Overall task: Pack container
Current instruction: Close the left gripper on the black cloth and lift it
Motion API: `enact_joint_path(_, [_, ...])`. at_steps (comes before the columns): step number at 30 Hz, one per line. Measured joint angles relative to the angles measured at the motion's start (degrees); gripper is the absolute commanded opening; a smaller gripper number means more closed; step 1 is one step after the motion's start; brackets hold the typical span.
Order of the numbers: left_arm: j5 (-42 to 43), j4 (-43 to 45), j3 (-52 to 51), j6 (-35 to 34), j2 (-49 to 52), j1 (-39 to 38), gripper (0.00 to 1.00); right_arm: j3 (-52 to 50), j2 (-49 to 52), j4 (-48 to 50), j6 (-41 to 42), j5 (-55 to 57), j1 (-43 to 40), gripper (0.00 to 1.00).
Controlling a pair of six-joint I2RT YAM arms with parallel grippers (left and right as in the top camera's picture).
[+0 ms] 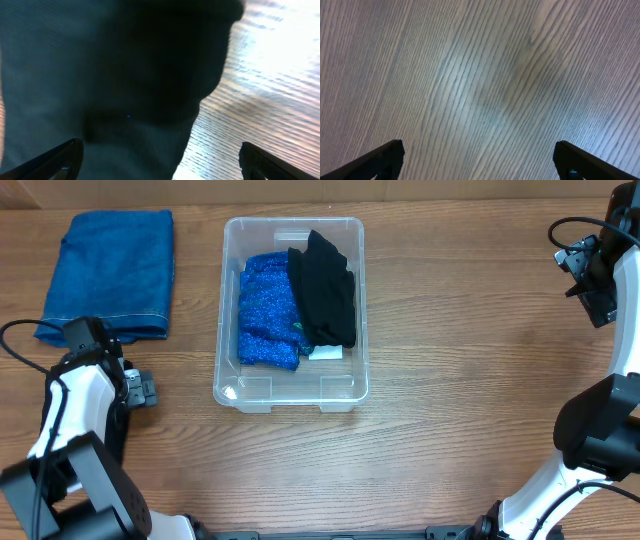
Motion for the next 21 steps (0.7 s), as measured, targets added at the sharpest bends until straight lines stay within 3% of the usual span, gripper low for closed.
enact_joint_path(6, [-2.97,0.00,0.00,0.00,5.01,0.00,1.00,0.00,0.00,-0.02,-0.02,-0.02,0.00,1.00])
enact_joint_path(21, [-15.17,5.73,0.00,-1.77,5.07,0.00,1.00,0.00,0.00,-0.04,-0.04,-0.02,0.00,1.00])
